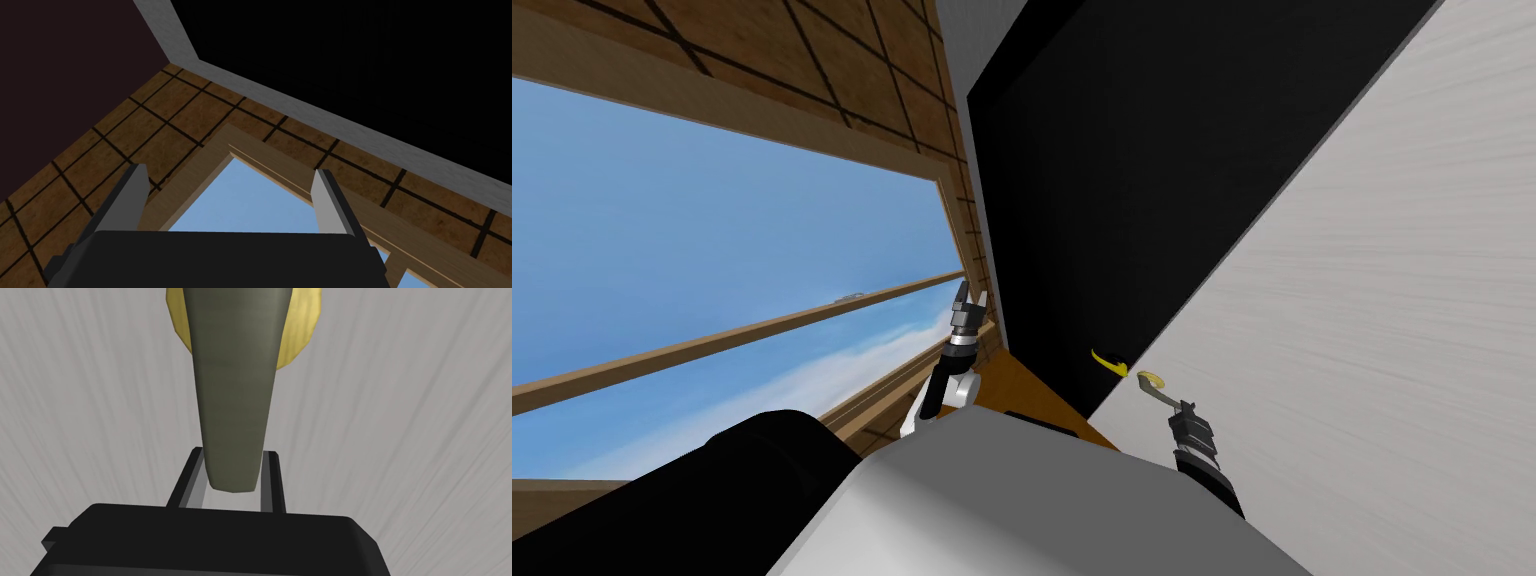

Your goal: Pull the door open

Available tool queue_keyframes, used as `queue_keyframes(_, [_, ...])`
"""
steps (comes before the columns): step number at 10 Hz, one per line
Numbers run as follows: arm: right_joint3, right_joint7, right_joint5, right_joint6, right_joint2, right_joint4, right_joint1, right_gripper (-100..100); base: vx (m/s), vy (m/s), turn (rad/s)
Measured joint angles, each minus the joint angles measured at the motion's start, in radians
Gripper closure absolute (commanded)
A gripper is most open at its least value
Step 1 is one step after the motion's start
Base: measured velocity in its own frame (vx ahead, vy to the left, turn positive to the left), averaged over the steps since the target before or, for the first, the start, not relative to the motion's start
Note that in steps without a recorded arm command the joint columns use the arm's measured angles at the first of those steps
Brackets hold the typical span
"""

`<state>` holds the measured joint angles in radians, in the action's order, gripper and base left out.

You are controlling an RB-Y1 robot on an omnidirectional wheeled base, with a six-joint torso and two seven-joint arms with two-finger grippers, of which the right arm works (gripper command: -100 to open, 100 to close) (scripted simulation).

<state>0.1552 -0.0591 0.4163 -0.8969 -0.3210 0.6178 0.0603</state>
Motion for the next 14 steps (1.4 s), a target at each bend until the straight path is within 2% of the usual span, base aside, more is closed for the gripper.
queue_keyframes(2, [-0.005, -0.004, -0.005, 0.004, -0.006, 0.015, 0.007, 100, -0.194, 0.010, 0.024])
queue_keyframes(3, [-0.012, -0.013, -0.010, -0.004, -0.013, -0.006, -0.004, 100, -0.218, 0.058, 0.041])
queue_keyframes(4, [-0.018, -0.018, -0.016, 0.003, -0.016, 0.012, 0.008, 100, -0.212, 0.048, 0.044])
queue_keyframes(6, [-0.039, -0.031, -0.031, 0.021, -0.022, 0.028, 0.015, 100, -0.229, -0.002, 0.085])
queue_keyframes(7, [-0.057, -0.047, -0.045, 0.016, -0.030, 0.006, -0.004, 100, -0.229, -0.037, 0.108])
queue_keyframes(9, [-0.087, -0.069, -0.066, 0.021, -0.036, 0.014, -0.017, 100, -0.181, -0.038, 0.083])
queue_keyframes(10, [-0.096, -0.074, -0.074, 0.012, -0.032, 0.010, -0.020, 100, -0.059, -0.017, 0.002])
queue_keyframes(11, [-0.101, -0.075, -0.076, 0.020, -0.031, 0.031, -0.009, 100, -0.025, -0.012, -0.023])
queue_keyframes(12, [-0.101, -0.075, -0.076, 0.024, -0.032, 0.033, -0.006, 100, -0.119, -0.016, 0.085])
queue_keyframes(14, [-0.113, -0.092, -0.080, 0.013, -0.051, 0.034, -0.003, 100, -0.175, -0.010, 0.085])
